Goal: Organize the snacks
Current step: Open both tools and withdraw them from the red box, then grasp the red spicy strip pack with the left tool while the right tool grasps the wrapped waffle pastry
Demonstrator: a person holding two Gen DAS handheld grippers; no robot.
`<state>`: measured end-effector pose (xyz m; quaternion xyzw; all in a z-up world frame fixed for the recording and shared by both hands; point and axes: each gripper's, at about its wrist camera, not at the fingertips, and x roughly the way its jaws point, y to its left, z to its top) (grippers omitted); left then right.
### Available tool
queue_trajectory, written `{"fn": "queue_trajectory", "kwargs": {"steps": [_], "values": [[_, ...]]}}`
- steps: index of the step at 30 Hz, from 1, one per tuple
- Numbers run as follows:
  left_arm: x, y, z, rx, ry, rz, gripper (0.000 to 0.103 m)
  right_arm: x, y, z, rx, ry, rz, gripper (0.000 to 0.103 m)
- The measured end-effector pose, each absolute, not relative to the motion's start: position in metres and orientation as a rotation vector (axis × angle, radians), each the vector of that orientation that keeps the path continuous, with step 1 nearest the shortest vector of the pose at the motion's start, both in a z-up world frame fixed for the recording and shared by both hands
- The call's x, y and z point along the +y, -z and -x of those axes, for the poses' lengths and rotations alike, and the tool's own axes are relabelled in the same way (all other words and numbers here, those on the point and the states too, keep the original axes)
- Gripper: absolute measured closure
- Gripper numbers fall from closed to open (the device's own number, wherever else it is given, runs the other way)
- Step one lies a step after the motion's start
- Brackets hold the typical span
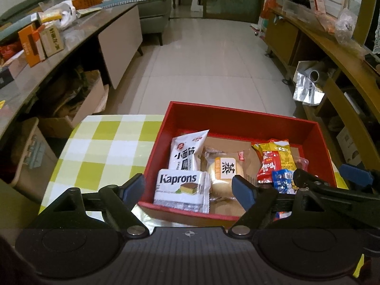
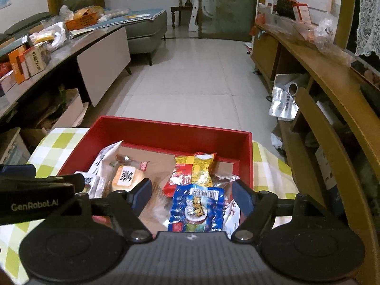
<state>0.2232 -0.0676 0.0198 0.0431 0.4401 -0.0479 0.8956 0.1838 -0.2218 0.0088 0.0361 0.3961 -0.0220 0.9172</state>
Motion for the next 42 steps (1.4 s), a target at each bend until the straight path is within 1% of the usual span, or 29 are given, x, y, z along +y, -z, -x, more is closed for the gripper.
{"fn": "queue_trajectory", "kwargs": {"steps": [6, 17, 25, 37, 38, 39, 41, 42], "values": [[-0.054, -0.020, -0.203, 0.921, 0.105, -0.116, 0.016, -0.206, -0.006, -0.168, 0.841, 0.007, -0.033, 0.020], [-0.001, 0.001, -0.180, 1.027, 0.072, -0.115, 0.015, -0.175, 0.009, -0.143, 0.905, -0.085, 0.030, 0.021], [0.011, 0.042, -0.181, 1.172, 0.144, -0.176, 0.015, -0.166, 0.014, -0.117, 0.948, -0.131, 0.043, 0.021], [0.025, 0.080, -0.191, 1.252, 0.147, -0.229, 0.015, -0.150, 0.036, -0.043, 1.086, -0.199, 0.001, 0.021], [0.026, 0.083, -0.193, 1.263, 0.148, -0.221, 0.012, -0.148, 0.039, -0.037, 1.101, -0.202, -0.005, 0.021], [0.029, 0.083, -0.193, 1.261, 0.149, -0.203, 0.012, -0.146, 0.042, -0.031, 1.117, -0.206, -0.009, 0.021], [0.031, 0.082, -0.194, 1.277, 0.171, -0.170, 0.022, -0.138, 0.049, -0.021, 1.149, -0.216, -0.013, 0.021], [0.032, 0.080, -0.193, 1.279, 0.173, -0.169, 0.023, -0.134, 0.051, -0.018, 1.160, -0.223, -0.012, 0.021]]}}
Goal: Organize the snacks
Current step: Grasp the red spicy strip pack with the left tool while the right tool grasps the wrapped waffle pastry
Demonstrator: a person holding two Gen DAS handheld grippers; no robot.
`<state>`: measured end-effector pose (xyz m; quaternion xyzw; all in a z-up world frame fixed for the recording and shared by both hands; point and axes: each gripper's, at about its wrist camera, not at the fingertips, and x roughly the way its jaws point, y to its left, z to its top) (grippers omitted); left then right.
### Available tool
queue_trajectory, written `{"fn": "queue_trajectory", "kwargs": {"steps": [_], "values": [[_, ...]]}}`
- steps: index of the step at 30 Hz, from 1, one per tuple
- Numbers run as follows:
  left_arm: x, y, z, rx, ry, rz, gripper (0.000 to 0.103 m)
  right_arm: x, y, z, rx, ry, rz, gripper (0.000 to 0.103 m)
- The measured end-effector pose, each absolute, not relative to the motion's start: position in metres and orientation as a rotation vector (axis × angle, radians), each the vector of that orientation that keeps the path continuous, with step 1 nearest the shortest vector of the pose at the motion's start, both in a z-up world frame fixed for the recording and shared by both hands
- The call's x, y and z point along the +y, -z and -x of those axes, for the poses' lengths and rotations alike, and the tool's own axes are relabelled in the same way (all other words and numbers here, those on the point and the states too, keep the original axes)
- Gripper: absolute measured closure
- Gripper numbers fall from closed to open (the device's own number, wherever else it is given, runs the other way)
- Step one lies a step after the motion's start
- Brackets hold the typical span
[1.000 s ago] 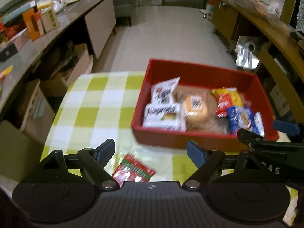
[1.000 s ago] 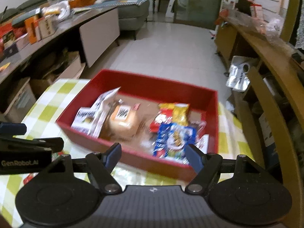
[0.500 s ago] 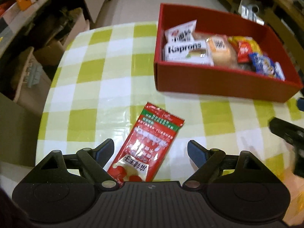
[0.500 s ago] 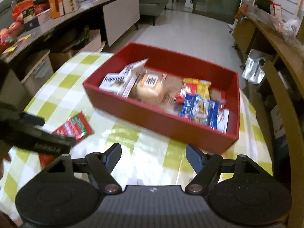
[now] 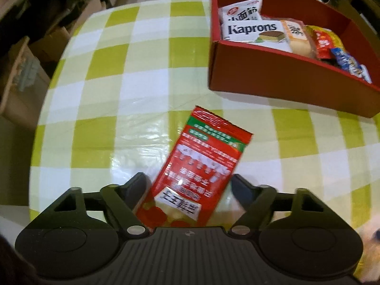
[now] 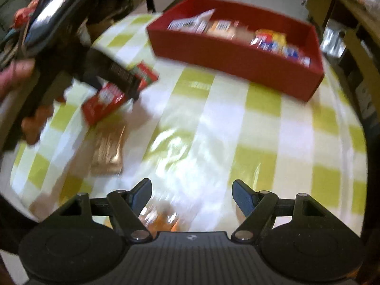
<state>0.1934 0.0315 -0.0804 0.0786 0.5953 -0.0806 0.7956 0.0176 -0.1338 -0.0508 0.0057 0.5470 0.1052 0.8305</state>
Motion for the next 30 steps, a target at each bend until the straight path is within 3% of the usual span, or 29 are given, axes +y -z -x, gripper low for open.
{"fn": "queue_trajectory", "kwargs": {"steps": [7, 10, 12, 14, 17, 23, 24, 27, 30], "values": [[0.030, 0.073, -0.178, 1.291, 0.185, -0.181, 0.039, -0.108, 0.062, 0.000, 1.230, -0.255, -0.033, 0.020], [0.032, 0.071, -0.173, 1.294, 0.193, -0.168, 0.041, -0.100, 0.074, 0.006, 1.254, -0.245, -0.027, 0.008], [0.032, 0.070, -0.171, 1.293, 0.183, -0.169, 0.041, -0.097, 0.079, 0.007, 1.264, -0.257, -0.025, 0.006], [0.031, 0.070, -0.171, 1.294, 0.191, -0.175, 0.038, -0.094, 0.086, 0.008, 1.266, -0.251, -0.019, 0.000], [0.028, 0.073, -0.169, 1.301, 0.195, -0.183, 0.024, -0.089, 0.091, 0.008, 1.260, -0.263, 0.022, 0.000], [0.019, 0.082, -0.168, 1.304, 0.175, -0.235, 0.012, -0.094, 0.089, 0.010, 1.223, -0.307, 0.074, 0.002], [0.020, 0.082, -0.168, 1.307, 0.177, -0.223, 0.014, -0.100, 0.087, 0.010, 1.216, -0.301, 0.072, 0.005], [0.021, 0.076, -0.167, 1.311, 0.191, -0.196, 0.037, -0.120, 0.083, 0.002, 1.212, -0.260, 0.035, 0.013], [0.020, 0.072, -0.164, 1.317, 0.185, -0.190, 0.042, -0.142, 0.080, -0.004, 1.200, -0.198, -0.003, 0.014]]}}
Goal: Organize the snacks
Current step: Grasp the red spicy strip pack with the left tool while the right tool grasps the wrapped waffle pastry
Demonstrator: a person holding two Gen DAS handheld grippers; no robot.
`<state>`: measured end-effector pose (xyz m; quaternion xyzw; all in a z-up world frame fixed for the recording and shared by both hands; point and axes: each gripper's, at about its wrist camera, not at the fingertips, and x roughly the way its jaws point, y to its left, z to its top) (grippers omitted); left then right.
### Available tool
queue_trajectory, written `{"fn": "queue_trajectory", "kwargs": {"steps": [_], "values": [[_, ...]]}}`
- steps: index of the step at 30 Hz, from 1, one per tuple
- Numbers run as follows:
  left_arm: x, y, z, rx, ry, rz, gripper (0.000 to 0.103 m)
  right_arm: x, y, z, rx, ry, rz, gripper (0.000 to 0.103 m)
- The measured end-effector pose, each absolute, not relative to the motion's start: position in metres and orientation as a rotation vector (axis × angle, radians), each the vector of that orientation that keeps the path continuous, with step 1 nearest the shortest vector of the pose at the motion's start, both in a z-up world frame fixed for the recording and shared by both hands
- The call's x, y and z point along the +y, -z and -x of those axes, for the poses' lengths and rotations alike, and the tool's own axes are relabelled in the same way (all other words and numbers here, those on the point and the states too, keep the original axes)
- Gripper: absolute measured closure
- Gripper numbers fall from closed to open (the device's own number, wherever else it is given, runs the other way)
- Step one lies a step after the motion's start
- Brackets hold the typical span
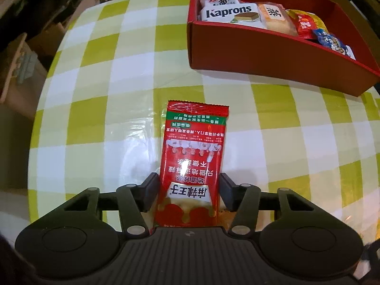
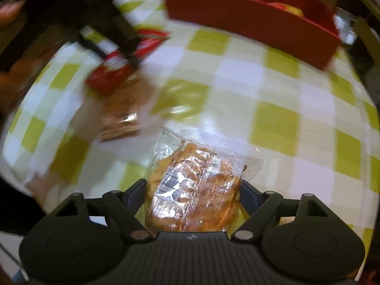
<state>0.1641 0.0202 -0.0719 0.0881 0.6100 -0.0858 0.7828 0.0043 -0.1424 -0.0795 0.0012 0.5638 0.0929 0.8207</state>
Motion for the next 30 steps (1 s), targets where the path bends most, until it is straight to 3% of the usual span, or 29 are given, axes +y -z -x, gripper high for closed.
{"fn": "queue_trajectory", "kwargs": {"steps": [15, 20, 21, 24, 26, 28, 30], "values": [[0.006, 0.045, -0.157, 1.254, 0.236, -0.116, 0.045, -0.181, 0.055, -0.030, 1.107, -0.120, -0.111, 0.015], [-0.002, 0.065, -0.162, 1.277, 0.211, -0.174, 0.038, -0.182, 0.063, -0.032, 1.135, -0.121, -0.111, 0.015], [-0.002, 0.069, -0.165, 1.283, 0.201, -0.178, 0.030, -0.181, 0.065, -0.034, 1.139, -0.124, -0.109, 0.015], [-0.002, 0.082, -0.173, 1.306, 0.173, -0.169, 0.025, -0.183, 0.066, -0.039, 1.140, -0.121, -0.116, 0.015], [-0.002, 0.084, -0.176, 1.296, 0.160, -0.164, 0.016, -0.185, 0.066, -0.045, 1.135, -0.122, -0.123, 0.015], [-0.002, 0.085, -0.177, 1.291, 0.159, -0.160, 0.016, -0.187, 0.067, -0.052, 1.133, -0.114, -0.129, 0.014], [-0.003, 0.083, -0.177, 1.290, 0.164, -0.152, 0.022, -0.188, 0.070, -0.059, 1.142, -0.109, -0.140, 0.014]]}}
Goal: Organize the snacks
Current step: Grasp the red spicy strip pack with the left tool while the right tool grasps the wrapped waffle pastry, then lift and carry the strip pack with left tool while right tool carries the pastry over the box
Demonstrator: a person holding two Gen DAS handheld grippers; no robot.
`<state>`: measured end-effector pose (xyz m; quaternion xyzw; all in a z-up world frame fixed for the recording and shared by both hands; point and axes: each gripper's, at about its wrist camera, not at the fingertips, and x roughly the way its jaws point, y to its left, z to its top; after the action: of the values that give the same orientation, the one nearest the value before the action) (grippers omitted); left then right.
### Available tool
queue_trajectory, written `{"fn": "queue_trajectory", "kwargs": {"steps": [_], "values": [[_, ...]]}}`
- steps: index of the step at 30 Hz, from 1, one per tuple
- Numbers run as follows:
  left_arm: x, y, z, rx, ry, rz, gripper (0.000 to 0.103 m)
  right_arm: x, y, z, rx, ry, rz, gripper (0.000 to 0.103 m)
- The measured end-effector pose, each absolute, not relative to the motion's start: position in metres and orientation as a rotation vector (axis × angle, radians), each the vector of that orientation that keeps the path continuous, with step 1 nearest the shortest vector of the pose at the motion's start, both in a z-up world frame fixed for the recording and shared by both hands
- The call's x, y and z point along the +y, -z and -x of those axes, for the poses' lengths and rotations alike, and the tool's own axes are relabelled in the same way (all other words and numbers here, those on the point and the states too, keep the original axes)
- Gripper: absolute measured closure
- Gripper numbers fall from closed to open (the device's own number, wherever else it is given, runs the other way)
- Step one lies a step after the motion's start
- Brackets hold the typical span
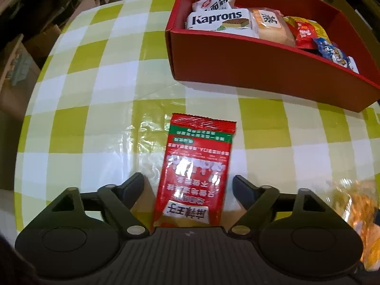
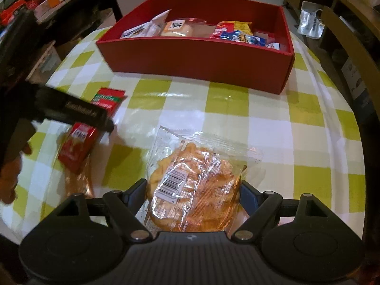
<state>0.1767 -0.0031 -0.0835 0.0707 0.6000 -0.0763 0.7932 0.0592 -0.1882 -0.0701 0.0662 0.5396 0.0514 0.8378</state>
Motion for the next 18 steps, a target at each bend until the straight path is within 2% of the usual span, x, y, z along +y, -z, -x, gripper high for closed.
{"fn": "queue_trajectory", "kwargs": {"steps": [2, 3, 9, 18], "values": [[-0.009, 0.079, -0.173, 1.279, 0.177, -0.173, 0.040, -0.189, 0.072, -0.064, 1.145, -0.111, -0.151, 0.014], [-0.012, 0.078, -0.170, 1.279, 0.188, -0.177, 0.043, -0.189, 0.072, -0.066, 1.143, -0.110, -0.150, 0.015], [-0.024, 0.068, -0.160, 1.276, 0.229, -0.182, 0.047, -0.193, 0.061, -0.065, 1.102, -0.103, -0.154, 0.015], [-0.035, 0.022, -0.151, 1.133, 0.252, -0.150, 0.047, -0.207, 0.032, -0.077, 0.999, -0.063, -0.177, 0.015]]}}
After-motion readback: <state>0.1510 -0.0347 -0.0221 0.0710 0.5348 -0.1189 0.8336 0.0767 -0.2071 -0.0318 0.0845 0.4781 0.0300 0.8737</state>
